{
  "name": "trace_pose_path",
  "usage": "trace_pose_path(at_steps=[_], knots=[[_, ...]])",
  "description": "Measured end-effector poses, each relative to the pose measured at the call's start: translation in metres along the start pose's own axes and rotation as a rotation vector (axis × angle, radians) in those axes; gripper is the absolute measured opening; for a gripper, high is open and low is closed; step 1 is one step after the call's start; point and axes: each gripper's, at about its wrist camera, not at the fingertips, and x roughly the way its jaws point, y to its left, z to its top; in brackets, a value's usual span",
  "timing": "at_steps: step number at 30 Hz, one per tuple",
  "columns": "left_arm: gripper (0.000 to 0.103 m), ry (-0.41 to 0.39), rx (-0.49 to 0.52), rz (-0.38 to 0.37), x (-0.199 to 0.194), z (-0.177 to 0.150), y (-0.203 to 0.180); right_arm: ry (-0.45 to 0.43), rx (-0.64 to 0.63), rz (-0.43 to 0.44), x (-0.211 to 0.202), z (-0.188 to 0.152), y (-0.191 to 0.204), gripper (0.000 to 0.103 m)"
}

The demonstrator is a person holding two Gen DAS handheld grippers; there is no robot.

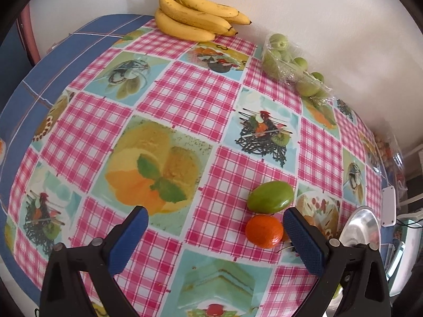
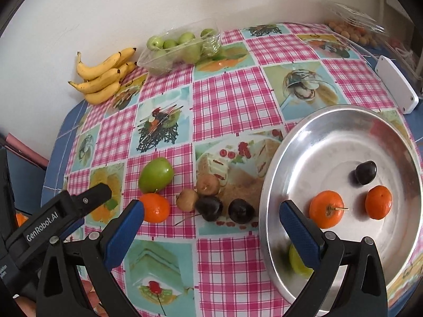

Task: Organize fruits
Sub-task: 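Move the left tool to the loose orange while the right tool approaches a brown kiwi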

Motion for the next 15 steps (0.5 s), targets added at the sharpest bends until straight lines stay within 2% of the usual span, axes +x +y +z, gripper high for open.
trace_pose_path(at_steps=[6, 13, 15], knots=[[0.103, -0.001, 0.019, -0.036, 0.005, 0.001, -0.007, 0.024, -0.004, 0.006, 0.006, 0.002, 0.0, 0.102], [0.103, -0.024, 0.056, -0.062, 0.006, 0.002, -0.018, 0.032, -0.023, -0.03, 0.012, 0.004, -0.001, 0.102], [0.103, -0.021, 0.057, -0.075, 0.007, 0.002, -0.02, 0.027, -0.016, -0.013, 0.012, 0.004, -0.002, 0.102]])
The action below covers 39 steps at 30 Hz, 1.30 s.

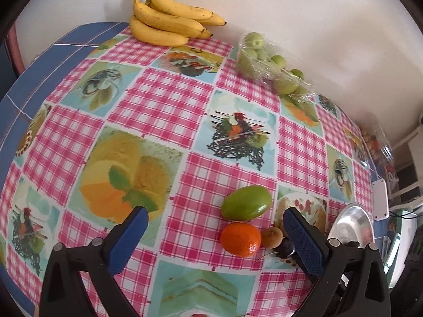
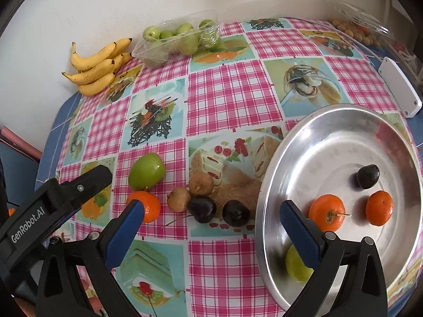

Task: Organize fruits
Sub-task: 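Move the left tool to the loose orange while the right tool approaches a brown kiwi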

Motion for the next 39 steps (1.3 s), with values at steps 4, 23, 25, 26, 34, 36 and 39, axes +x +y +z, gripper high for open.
trace_pose_path(at_steps=[4, 23, 25, 26, 34, 36, 39], knots=[[0.103, 0.029, -0.012, -0.035, 0.004, -0.001, 0.0, -0.005, 0.015, -0.005, -0.001, 0.0, -0.003, 0.102], [0.103, -0.002, 0.041, -0.09, 0.001, -0.002, -0.013, 0.004, 0.027, -0.003, 0.0, 0.001, -0.008, 0.102], [0.103, -0.019, 0.063, -0.078, -0.002, -0.001, -0.017, 0.008, 0.028, 0.0, 0.002, 0.001, -0.008, 0.102], [0.103, -0.021, 0.072, -0.065, -0.002, -0.001, -0.018, 0.015, 0.03, 0.007, 0.003, 0.001, -0.008, 0.102], [0.096, 0.022, 0.041, -0.045, 0.005, -0.001, -0.01, 0.024, 0.014, 0.038, 0.004, 0.002, -0.004, 0.089], [0.09, 0.041, 0.037, -0.059, 0.009, -0.002, -0.011, 0.02, 0.007, 0.005, 0.004, 0.002, -0.004, 0.081], [0.083, 0.072, 0.025, -0.073, 0.016, -0.005, -0.012, 0.016, 0.012, -0.004, 0.002, 0.003, -0.007, 0.074]])
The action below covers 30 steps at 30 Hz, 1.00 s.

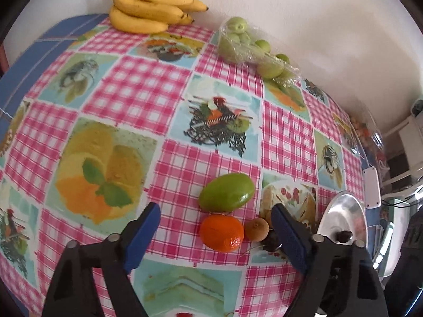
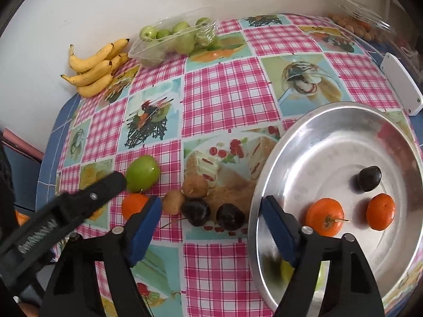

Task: Organize fruits
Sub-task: 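Move the left tool to the loose orange while the right tool approaches a brown kiwi, then close the left gripper on the orange while the right tool reaches the kiwi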

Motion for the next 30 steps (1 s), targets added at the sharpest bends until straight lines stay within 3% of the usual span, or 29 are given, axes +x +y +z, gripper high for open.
trace_pose_path(at_steps=[6, 14, 18, 30], knots=[[0.068, 0.041, -0.043, -0.033, 0.009, -0.001, 0.002, -0.019, -0.021, -0.028, -0.004, 0.002, 0.002, 0.063], [0.044, 0.111, -0.118, -0.096, 0.025, -0.005, 0.007, -0.024, -0.059, -0.051, 0.0, 0.007, 0.009, 0.061], [0.043, 0.113, -0.114, -0.091, 0.026, -0.005, 0.005, -0.026, -0.053, -0.05, 0.002, 0.009, 0.008, 0.056], [0.042, 0.062, -0.158, -0.06, 0.008, 0.003, 0.022, 0.004, -0.041, -0.032, 0.022, 0.011, 0.019, 0.055]])
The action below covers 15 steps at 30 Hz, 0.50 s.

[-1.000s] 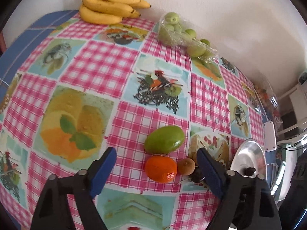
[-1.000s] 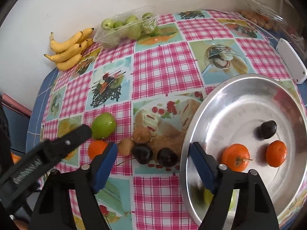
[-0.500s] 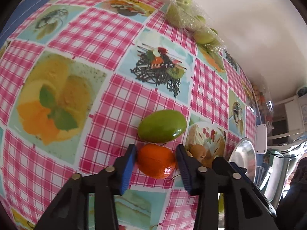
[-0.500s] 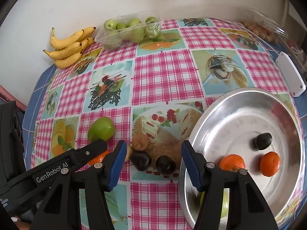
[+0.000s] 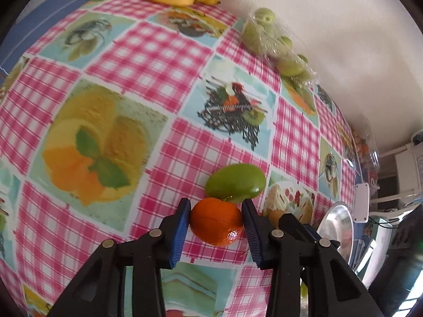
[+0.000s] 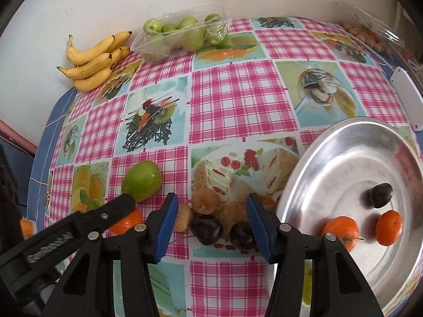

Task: Organize fruits
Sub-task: 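Close the left gripper on the orange while the right tool reaches the kiwi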

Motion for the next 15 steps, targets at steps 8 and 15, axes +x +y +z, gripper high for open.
trace_pose_path(at_steps=[8, 15], knots=[[0.042, -0.014, -0.032, 0.013, -0.007, 0.006, 0.009, 0.019, 0.024, -0.017, 0.016, 0.001, 0.004, 0.047], [0.042, -0.007, -0.038, 0.014, -0.005, 0.005, 0.009, 0.015, 0.04, -0.022, 0.022, 0.002, 0.003, 0.037]])
